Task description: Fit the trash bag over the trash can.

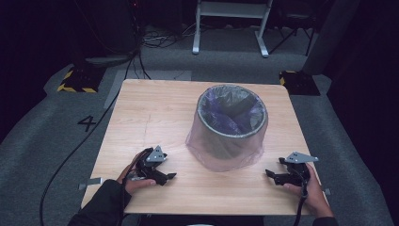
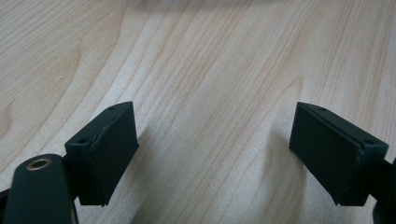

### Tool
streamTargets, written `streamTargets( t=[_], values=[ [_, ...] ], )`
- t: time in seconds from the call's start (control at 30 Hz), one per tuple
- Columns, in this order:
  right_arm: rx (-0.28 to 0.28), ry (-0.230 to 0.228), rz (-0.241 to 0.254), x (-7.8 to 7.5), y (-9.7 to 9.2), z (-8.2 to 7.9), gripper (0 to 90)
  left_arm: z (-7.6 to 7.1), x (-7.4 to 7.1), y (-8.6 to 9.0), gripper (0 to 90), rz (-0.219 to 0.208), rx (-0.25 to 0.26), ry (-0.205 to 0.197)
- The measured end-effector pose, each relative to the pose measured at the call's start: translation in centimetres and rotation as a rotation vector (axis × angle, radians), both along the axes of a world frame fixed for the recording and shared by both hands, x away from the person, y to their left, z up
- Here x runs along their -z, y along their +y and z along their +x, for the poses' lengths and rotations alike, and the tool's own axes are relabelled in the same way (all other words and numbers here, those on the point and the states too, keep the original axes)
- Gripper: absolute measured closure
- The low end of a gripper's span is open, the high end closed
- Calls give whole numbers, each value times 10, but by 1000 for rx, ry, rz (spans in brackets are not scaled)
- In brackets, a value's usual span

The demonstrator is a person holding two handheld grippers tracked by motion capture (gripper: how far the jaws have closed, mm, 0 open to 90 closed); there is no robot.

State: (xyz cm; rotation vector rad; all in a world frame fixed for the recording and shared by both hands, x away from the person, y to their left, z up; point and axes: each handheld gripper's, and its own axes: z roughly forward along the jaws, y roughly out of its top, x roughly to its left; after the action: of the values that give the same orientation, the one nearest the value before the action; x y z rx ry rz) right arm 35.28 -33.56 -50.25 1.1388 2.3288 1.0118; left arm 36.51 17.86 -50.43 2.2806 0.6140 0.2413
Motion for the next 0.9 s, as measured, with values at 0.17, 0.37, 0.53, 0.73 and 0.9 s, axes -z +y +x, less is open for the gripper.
streamTargets(
  t=[0.17, 0.37, 0.53, 0.73, 0.9],
  values=[
    [25, -9, 7, 1, -6, -6, 164, 0, 0, 0, 148, 0, 0, 0],
    [41, -10, 8, 1, -15, -13, 165, 0, 0, 0, 148, 0, 0, 0],
    [57, -9, 9, 1, -21, -16, 164, 0, 0, 0, 148, 1, -1, 1],
    [57, -9, 10, 2, -22, -16, 161, 0, 0, 0, 148, 1, 0, 0],
    [65, -9, 7, 2, -21, -17, 154, 0, 0, 0, 148, 0, 0, 0]
  ],
)
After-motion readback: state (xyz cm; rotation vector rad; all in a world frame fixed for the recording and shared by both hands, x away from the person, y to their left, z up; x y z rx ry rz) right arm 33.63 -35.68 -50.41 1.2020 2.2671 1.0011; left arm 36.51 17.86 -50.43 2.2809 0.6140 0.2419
